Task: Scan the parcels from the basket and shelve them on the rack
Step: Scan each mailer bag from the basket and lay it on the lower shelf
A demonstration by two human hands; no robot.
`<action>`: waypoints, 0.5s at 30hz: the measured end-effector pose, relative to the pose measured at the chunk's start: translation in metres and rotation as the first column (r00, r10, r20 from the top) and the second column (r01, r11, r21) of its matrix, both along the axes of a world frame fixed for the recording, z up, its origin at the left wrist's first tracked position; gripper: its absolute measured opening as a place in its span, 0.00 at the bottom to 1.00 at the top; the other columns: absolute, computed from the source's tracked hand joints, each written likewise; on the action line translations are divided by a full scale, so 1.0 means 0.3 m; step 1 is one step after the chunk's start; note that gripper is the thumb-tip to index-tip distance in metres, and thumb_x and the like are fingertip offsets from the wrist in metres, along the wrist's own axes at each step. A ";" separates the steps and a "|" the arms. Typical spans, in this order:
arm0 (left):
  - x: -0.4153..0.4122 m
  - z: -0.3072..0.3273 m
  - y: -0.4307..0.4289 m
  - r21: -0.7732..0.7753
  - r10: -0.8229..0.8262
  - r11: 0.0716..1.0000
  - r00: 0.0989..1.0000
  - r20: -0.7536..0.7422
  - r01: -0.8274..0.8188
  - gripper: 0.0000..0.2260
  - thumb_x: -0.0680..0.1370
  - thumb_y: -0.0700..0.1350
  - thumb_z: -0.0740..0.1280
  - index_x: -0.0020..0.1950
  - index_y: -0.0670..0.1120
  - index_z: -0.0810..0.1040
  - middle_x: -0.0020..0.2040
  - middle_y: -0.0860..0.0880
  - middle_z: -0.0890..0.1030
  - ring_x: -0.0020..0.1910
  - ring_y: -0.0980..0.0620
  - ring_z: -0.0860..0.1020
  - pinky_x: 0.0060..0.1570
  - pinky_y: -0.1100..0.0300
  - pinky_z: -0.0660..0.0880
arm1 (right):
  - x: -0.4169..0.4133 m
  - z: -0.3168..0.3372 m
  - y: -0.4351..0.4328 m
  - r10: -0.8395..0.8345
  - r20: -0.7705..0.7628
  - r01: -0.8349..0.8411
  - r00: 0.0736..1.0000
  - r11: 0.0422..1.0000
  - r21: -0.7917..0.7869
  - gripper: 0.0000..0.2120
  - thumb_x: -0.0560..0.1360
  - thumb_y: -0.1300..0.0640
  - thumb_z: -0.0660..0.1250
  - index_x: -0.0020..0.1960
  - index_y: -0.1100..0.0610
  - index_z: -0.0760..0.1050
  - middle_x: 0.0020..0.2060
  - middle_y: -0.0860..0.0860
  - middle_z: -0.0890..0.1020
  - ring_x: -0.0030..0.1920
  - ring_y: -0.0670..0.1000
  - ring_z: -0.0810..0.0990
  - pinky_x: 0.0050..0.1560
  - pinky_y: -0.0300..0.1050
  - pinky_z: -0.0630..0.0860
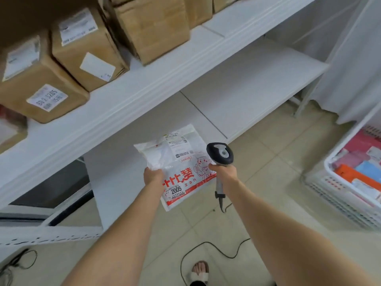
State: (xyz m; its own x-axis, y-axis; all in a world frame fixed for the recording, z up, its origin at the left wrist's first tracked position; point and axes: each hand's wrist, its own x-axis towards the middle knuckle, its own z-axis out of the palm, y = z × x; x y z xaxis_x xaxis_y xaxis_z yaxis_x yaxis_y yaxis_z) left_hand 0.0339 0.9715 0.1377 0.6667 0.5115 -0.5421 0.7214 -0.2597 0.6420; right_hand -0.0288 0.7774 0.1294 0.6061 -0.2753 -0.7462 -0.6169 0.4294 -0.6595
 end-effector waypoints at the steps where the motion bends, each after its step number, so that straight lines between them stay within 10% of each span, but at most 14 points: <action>1: 0.023 -0.031 0.067 0.015 0.013 1.000 1.000 -0.003 -0.013 0.08 0.78 0.40 0.64 0.56 0.42 0.73 0.49 0.41 0.81 0.39 0.44 0.81 0.37 0.55 0.78 | 0.022 -0.036 0.068 -0.027 0.004 0.027 1.000 1.000 0.015 0.12 0.71 0.66 0.73 0.53 0.63 0.76 0.42 0.54 0.80 0.41 0.51 0.79 0.42 0.43 0.77; 7: 0.159 -0.219 0.386 0.078 0.038 0.996 0.998 -0.040 -0.035 0.11 0.74 0.38 0.67 0.56 0.40 0.73 0.42 0.42 0.80 0.31 0.49 0.78 0.26 0.62 0.71 | 0.151 -0.237 0.377 -0.077 0.071 0.069 0.995 0.992 0.104 0.09 0.72 0.73 0.69 0.43 0.60 0.77 0.37 0.52 0.80 0.37 0.50 0.79 0.36 0.38 0.78; 15: 0.249 -0.457 0.626 0.133 0.115 0.985 0.993 -0.040 -0.109 0.25 0.73 0.38 0.69 0.68 0.41 0.67 0.58 0.40 0.79 0.48 0.41 0.80 0.42 0.53 0.77 | 0.296 -0.429 0.629 -0.032 0.109 0.014 0.994 0.987 0.158 0.10 0.72 0.72 0.68 0.44 0.58 0.77 0.42 0.54 0.82 0.40 0.51 0.81 0.40 0.40 0.79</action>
State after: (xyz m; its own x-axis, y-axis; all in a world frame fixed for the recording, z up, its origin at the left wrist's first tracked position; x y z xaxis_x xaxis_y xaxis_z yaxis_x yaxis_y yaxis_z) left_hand 0.1086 1.1594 0.0006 0.5763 0.6498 -0.4956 0.7795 -0.2551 0.5721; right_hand 0.0601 0.9662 0.0007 0.6824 -0.1748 -0.7098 -0.5325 0.5463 -0.6465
